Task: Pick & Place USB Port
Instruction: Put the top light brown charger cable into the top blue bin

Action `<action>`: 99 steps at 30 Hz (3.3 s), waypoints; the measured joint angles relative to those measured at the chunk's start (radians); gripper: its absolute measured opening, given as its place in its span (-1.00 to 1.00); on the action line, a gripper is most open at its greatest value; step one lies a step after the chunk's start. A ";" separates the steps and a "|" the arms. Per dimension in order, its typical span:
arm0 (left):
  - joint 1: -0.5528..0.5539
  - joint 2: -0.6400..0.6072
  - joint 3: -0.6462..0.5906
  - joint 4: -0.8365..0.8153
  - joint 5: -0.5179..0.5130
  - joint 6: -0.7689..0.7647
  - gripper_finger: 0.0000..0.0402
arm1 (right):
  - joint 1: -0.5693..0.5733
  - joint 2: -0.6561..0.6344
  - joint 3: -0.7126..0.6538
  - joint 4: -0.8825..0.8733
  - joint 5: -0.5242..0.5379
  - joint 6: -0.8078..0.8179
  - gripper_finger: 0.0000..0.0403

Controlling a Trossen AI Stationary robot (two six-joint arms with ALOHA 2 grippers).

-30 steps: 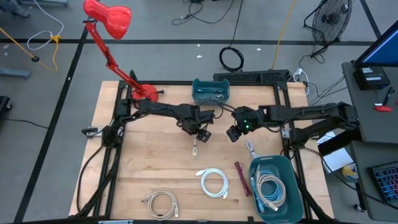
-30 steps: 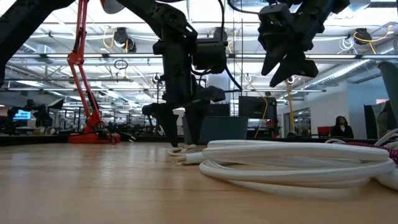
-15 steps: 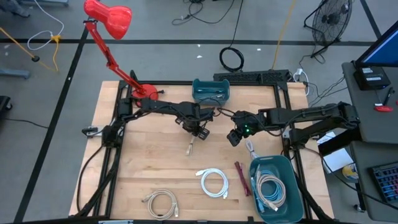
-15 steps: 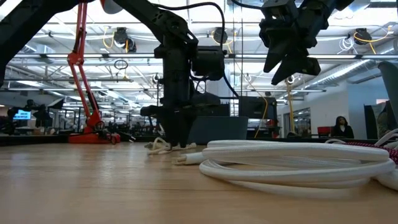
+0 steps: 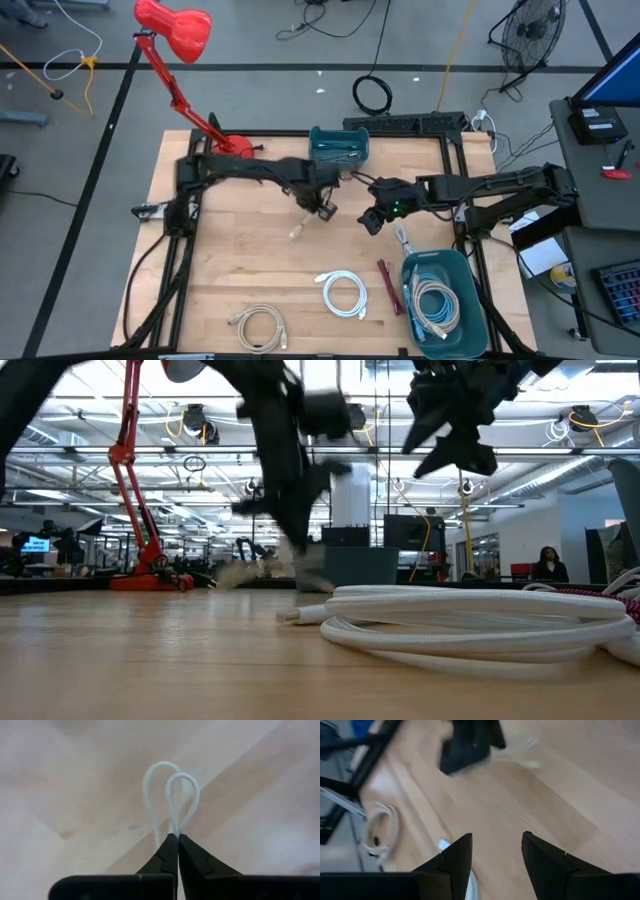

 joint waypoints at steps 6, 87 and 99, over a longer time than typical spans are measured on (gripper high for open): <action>0.003 -0.243 0.001 0.001 -0.117 -0.021 -0.99 | 0.000 0.000 0.000 0.162 -0.001 -0.032 -0.18; -0.090 -0.517 0.005 0.669 -0.104 -0.038 -0.78 | -0.034 0.014 0.000 0.881 0.105 -0.157 -0.94; -0.071 -0.559 0.003 0.603 -0.078 -0.023 -0.28 | -0.038 0.005 0.000 0.802 0.154 -0.160 -0.99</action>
